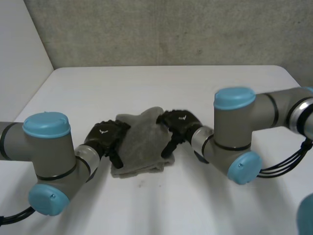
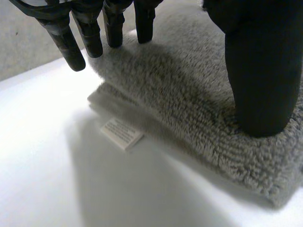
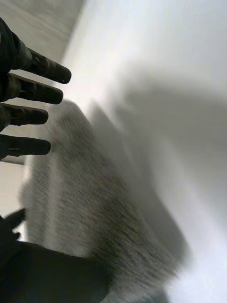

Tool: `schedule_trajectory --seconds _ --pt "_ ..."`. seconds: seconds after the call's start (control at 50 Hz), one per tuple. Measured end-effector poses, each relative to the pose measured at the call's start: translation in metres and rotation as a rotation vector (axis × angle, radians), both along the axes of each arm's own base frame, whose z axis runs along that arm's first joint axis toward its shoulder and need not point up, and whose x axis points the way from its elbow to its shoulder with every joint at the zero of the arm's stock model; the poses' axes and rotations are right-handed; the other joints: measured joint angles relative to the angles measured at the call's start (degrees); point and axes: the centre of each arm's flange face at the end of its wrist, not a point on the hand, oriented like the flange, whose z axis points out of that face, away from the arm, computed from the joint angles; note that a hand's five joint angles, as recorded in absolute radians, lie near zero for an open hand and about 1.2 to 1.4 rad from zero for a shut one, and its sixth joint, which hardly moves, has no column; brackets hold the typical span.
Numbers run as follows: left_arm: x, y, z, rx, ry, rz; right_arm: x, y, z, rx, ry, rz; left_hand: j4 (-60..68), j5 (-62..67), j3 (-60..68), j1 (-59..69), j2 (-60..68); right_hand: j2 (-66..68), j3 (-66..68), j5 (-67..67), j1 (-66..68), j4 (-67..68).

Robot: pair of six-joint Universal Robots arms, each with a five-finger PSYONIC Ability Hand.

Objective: Fold the towel.

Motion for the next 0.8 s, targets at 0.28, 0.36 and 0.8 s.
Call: schedule_trajectory --seconds 0.28,0.36,0.8 --pt "0.005 0.002 0.140 -0.365 0.175 0.017 -0.039 0.001 0.156 -0.348 -0.179 -0.152 0.0 -0.1 -0.1 0.0 -0.2 0.0 0.0 0.0 0.0 0.0" --pt "0.025 0.003 0.178 -0.465 0.205 0.067 -0.064 0.002 0.177 -0.416 -0.189 -0.272 0.0 -0.1 -0.1 0.0 -0.2 0.0 0.0 0.0 0.0 0.0" --pt "0.055 0.020 0.198 -0.415 0.213 0.145 -0.108 0.020 0.188 -0.490 -0.104 -0.441 -0.1 -0.1 -0.1 0.0 -0.2 0.0 0.0 0.0 0.0 0.0"
